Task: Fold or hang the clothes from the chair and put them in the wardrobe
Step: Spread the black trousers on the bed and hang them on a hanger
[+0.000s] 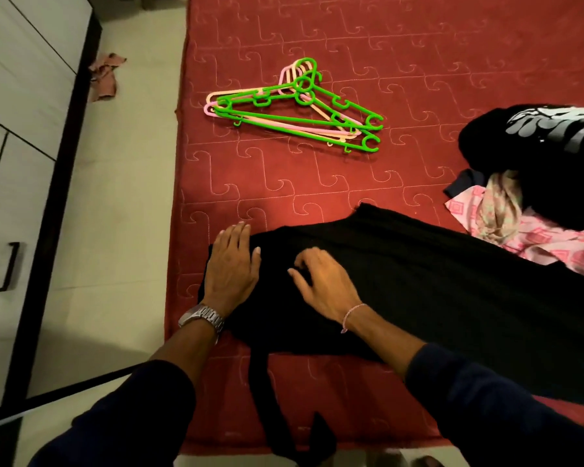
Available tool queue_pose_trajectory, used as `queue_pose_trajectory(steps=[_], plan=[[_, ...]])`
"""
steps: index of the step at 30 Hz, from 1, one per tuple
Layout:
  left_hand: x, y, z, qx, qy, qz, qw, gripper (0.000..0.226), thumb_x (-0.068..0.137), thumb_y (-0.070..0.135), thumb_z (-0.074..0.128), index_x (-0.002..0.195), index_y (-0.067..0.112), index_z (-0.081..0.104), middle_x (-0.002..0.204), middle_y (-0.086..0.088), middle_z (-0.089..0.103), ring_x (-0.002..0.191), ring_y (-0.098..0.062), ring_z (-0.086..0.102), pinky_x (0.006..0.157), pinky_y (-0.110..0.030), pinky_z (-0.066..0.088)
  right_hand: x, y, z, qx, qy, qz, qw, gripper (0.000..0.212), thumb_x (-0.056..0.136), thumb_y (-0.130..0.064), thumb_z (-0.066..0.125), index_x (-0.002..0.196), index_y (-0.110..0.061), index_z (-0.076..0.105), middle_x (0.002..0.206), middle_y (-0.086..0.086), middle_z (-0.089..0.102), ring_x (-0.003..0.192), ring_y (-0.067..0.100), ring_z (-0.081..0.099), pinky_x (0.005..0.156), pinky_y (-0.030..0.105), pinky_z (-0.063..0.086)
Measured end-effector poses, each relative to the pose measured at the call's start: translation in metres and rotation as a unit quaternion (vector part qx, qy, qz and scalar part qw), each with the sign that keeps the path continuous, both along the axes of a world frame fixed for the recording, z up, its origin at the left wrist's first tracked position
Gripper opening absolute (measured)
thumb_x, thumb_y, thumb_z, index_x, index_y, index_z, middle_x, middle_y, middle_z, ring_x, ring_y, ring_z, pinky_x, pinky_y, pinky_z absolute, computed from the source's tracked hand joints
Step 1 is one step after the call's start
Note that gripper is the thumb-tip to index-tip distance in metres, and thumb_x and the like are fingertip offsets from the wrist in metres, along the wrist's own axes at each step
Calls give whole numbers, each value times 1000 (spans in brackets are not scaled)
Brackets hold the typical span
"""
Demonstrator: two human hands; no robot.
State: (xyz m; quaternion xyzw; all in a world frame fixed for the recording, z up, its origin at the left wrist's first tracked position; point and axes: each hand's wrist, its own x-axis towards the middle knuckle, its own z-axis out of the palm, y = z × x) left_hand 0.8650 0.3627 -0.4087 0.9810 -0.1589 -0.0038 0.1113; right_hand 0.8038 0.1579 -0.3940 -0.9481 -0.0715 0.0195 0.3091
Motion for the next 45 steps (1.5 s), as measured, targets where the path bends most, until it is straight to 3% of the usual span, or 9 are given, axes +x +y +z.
queue_pose_trajectory(steps=[7, 14, 19, 23, 25, 32, 37, 42, 45], plan=[[-28, 12, 19, 51, -64, -63, 995, 35, 92, 24, 59, 120, 4, 56, 118, -16, 60, 106, -32, 57, 88, -44, 48, -66, 56, 11, -80, 174, 52, 980, 43, 91, -65, 50, 71, -27, 52, 78, -6, 66, 78, 21, 66, 71, 39, 54], [-76, 20, 21, -33, 5, -49, 998, 13, 91, 23, 59, 96, 10, 56, 87, -7, 57, 78, -24, 55, 58, -34, 45, -109, 94, 19, -115, 321, -45, 939, 51, 85, -63, 62, 108, -18, 63, 115, 9, 65, 109, 33, 63, 85, 38, 50], [-107, 24, 15, -63, 128, -30, 989, 13, 96, 19, 55, 106, 10, 57, 94, -8, 61, 84, -25, 58, 68, -38, 46, -114, 95, 28, 87, 348, -129, 924, 22, 84, -34, 69, 72, -19, 58, 71, -4, 62, 69, 15, 59, 62, 27, 43], [-122, 25, 6, -47, 199, -44, 978, 30, 98, 13, 54, 127, 7, 55, 120, -13, 57, 106, -32, 53, 92, -48, 45, -116, 76, 43, 408, 477, -187, 756, 12, 95, -14, 61, 85, -14, 55, 82, 11, 74, 66, 20, 69, 56, 27, 56], [-126, 23, 6, -27, 205, -46, 977, 37, 97, 15, 54, 134, 9, 50, 125, -12, 53, 109, -32, 50, 94, -49, 45, -119, 61, 53, 432, 499, -169, 732, 9, 97, -15, 63, 90, -13, 58, 79, 10, 72, 59, 17, 66, 53, 28, 57], [-129, 20, 7, 35, 223, -48, 973, 52, 96, 20, 55, 146, 15, 38, 134, -11, 45, 118, -32, 46, 96, -48, 47, -89, -3, 98, 405, 537, -85, 735, 3, 99, -18, 62, 96, -17, 62, 73, 4, 67, 47, 5, 54, 41, 19, 48], [-126, 16, 10, 62, 244, -48, 966, 58, 97, 20, 55, 150, 15, 32, 140, -9, 42, 124, -31, 44, 99, -46, 47, -51, -74, 130, 339, 483, -79, 803, 10, 96, -16, 65, 105, -11, 63, 73, 3, 64, 44, 2, 47, 39, 14, 41], [-115, 6, 17, 86, 276, -52, 956, 57, 96, 24, 58, 145, 12, 33, 139, -13, 43, 126, -33, 45, 103, -47, 46, -23, -137, 115, 35, 327, -92, 940, 35, 80, -24, 84, 107, -14, 65, 89, 2, 70, 75, 14, 65, 66, 23, 49], [-106, 2, 23, 106, 299, -51, 947, 52, 95, 30, 60, 138, 11, 38, 135, -15, 48, 122, -35, 51, 100, -48, 48, -29, -153, 82, -134, 227, -118, 958, 36, 88, -27, 75, 120, -19, 61, 116, 5, 66, 111, 25, 63, 92, 37, 50]])
